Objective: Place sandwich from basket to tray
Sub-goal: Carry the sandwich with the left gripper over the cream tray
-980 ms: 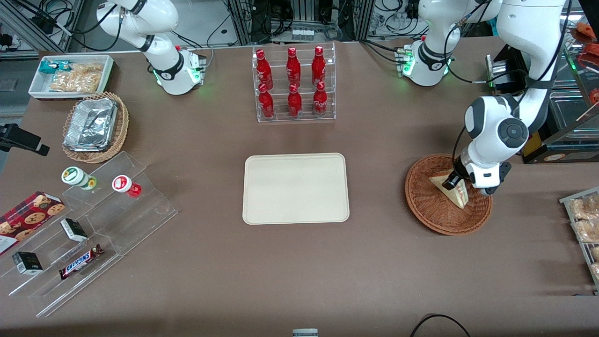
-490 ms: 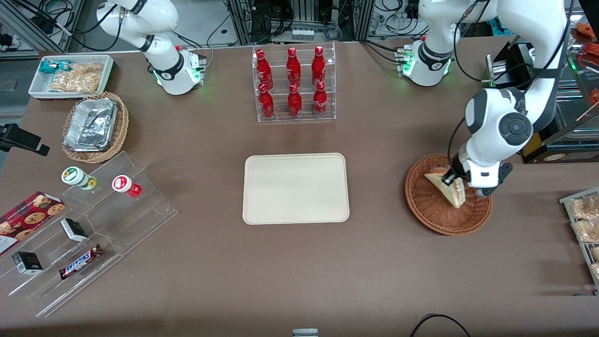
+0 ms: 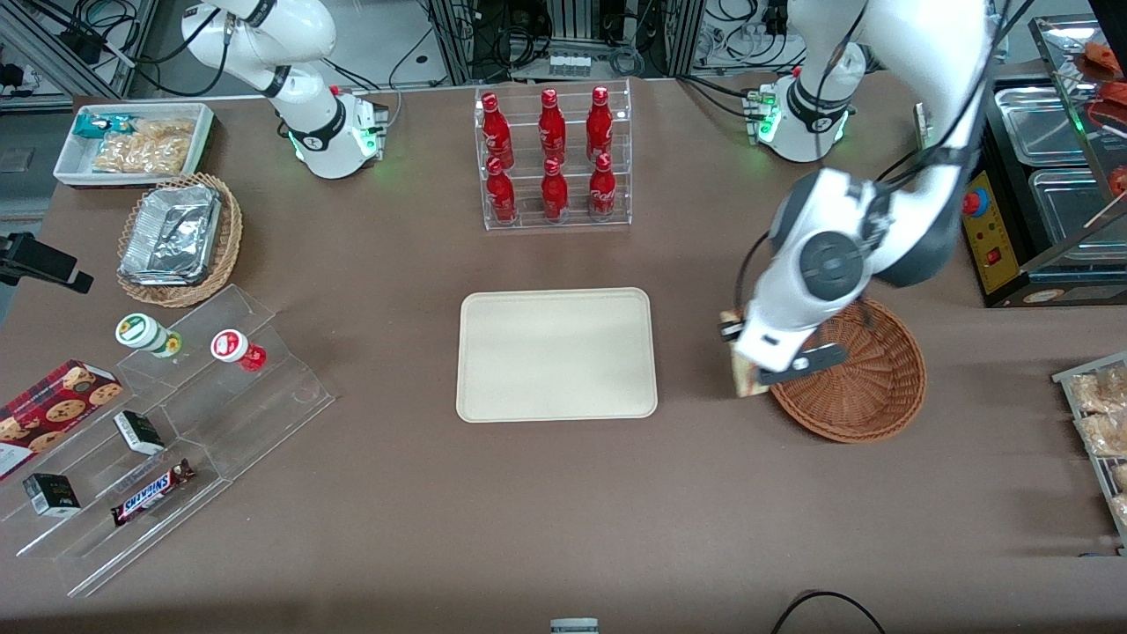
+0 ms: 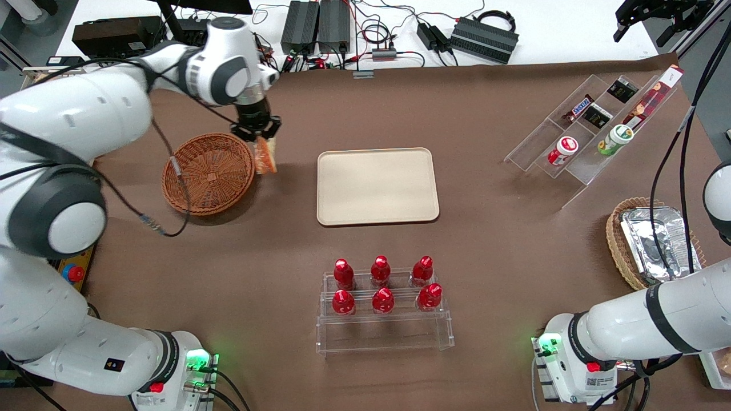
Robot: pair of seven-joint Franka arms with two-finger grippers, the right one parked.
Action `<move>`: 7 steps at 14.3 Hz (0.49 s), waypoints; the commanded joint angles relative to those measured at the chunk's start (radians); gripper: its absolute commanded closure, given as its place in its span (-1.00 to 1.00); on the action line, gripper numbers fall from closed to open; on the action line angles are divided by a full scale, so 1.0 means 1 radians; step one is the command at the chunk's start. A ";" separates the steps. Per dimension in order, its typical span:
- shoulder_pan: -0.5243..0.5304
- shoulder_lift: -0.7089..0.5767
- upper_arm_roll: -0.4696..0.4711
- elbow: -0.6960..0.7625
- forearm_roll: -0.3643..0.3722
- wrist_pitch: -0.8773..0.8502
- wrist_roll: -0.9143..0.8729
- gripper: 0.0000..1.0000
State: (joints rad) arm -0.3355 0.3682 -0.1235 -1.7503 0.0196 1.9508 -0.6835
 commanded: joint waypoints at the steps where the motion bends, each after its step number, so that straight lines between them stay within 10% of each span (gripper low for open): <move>1: -0.098 0.150 0.012 0.170 -0.006 -0.026 -0.017 0.77; 7: -0.293 0.310 0.008 0.342 -0.003 0.031 -0.197 0.77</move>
State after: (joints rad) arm -0.5812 0.6230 -0.1286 -1.4831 0.0176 1.9641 -0.8379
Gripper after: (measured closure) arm 0.850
